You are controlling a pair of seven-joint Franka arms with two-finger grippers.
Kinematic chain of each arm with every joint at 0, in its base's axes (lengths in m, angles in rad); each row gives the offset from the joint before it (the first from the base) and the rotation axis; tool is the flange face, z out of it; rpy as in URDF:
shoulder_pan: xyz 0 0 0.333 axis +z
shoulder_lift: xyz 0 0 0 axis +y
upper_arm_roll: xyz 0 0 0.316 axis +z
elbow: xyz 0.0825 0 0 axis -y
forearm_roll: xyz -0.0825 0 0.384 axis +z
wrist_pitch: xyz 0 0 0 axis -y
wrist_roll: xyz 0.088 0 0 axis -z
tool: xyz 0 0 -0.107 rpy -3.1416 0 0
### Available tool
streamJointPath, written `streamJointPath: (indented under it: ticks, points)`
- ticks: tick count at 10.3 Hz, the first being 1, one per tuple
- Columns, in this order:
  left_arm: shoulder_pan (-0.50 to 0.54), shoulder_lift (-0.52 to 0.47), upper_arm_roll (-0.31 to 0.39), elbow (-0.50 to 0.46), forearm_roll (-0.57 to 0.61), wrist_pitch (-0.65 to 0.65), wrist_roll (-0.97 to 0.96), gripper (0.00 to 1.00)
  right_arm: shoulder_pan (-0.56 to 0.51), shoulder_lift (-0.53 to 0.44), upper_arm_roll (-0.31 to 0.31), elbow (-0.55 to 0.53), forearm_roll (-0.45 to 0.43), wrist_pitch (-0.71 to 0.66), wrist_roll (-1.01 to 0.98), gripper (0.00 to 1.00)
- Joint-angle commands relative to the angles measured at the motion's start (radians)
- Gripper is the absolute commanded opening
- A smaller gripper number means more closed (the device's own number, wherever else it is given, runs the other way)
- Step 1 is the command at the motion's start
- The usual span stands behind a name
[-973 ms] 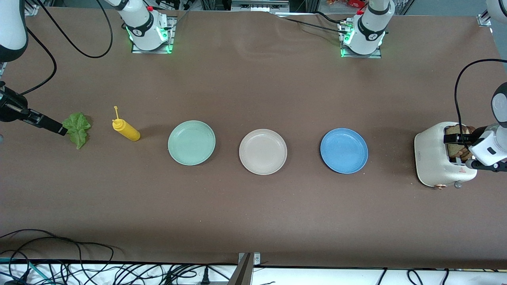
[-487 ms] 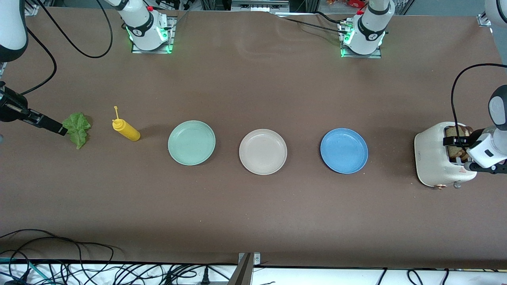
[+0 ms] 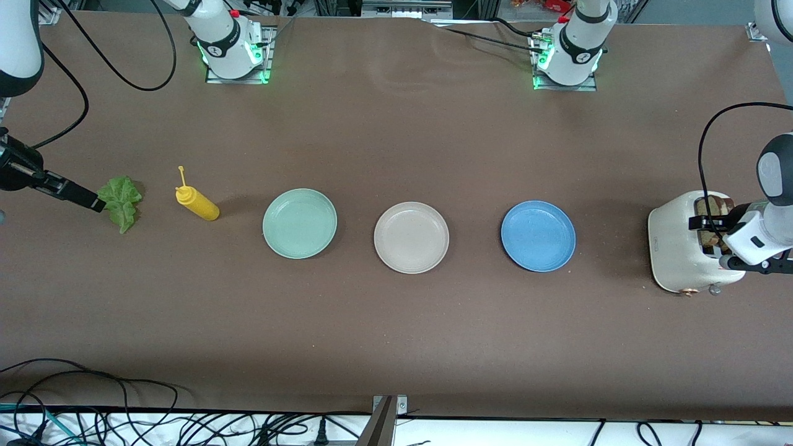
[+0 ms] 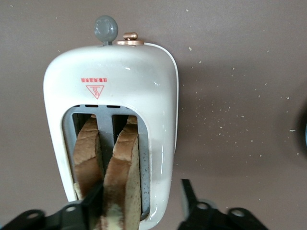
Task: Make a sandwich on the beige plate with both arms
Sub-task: 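Grasp one bread slice with the left gripper and lift it out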
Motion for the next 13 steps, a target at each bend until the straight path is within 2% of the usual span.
streamJointPath:
  ticks: [1,4,5,6,8,13]
  points:
    - [-0.001,0.021,0.000,0.004,0.037,0.002,-0.011,0.48,0.006,-0.017,-0.007,-0.019,0.015,-0.001,-0.012,1.00]
    - [0.000,0.030,0.000,0.004,0.040,0.002,0.004,0.28,0.006,-0.017,-0.007,-0.019,0.015,-0.001,-0.010,1.00]
    - [0.000,0.030,0.001,0.004,0.040,0.002,0.004,0.17,0.006,-0.017,-0.007,-0.019,0.015,-0.002,-0.010,1.00]
    - [0.000,0.030,0.001,0.008,0.040,-0.001,0.002,0.00,0.006,-0.017,-0.007,-0.020,0.015,-0.001,-0.010,1.00]
    - [-0.003,0.026,0.004,0.019,0.043,-0.010,-0.002,0.00,0.006,-0.017,-0.007,-0.022,0.015,-0.002,-0.010,1.00]
    - [-0.021,0.029,-0.003,0.247,0.044,-0.229,0.001,0.00,0.006,-0.019,-0.007,-0.022,0.015,-0.004,-0.010,1.00]
